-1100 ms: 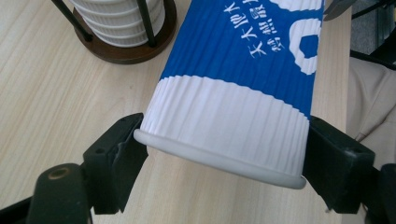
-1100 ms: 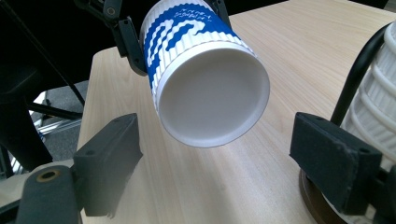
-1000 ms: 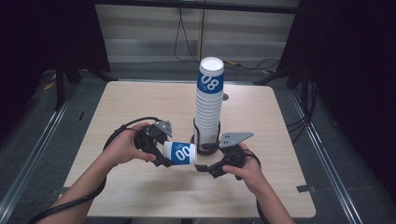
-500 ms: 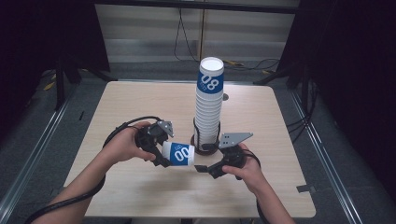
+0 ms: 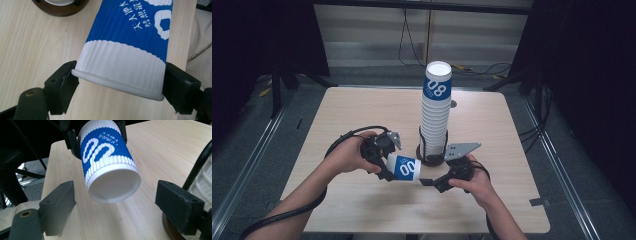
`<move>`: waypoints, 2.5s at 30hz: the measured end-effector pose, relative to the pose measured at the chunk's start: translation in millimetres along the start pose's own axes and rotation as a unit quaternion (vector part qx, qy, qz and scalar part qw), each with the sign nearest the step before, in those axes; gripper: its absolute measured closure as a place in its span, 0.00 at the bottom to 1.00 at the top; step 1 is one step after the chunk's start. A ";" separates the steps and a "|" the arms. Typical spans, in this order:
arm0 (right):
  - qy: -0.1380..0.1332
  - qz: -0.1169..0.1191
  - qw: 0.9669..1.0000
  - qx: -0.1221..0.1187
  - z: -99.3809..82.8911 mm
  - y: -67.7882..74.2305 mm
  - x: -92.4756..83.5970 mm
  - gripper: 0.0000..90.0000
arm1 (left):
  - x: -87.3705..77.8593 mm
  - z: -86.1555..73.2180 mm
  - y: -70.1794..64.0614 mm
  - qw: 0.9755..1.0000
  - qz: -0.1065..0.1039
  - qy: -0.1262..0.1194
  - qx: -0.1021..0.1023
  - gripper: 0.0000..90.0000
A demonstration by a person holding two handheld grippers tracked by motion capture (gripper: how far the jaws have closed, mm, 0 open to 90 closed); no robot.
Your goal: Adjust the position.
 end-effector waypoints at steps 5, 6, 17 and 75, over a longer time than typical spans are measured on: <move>0.004 -0.001 1.000 -0.004 0.0 1.0 1.0 0.17 | 3.6 3.3 -1.2 1.000 -0.007 0.012 0.001 0.22; 0.004 0.001 1.000 -0.005 -0.3 1.2 1.5 0.17 | 3.2 3.6 -0.9 1.000 -0.008 0.015 0.003 0.22; 0.012 0.001 1.000 -0.010 -1.1 2.2 3.9 0.17 | 4.5 8.6 -2.8 1.000 -0.006 0.030 0.007 0.22; 0.116 -0.026 0.990 -0.078 18.0 13.5 16.6 0.17 | 12.0 25.9 -2.5 0.999 -0.024 0.038 0.019 0.22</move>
Point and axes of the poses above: each handheld gripper's, and its own axes: x roughly forward along the jaws, z roughly out of its top, y roughly to its left, the point moved 1 cm from there along x, roughly forward along the jaws, and after that the axes turned 14 degrees about x, right-handed, at the moved point
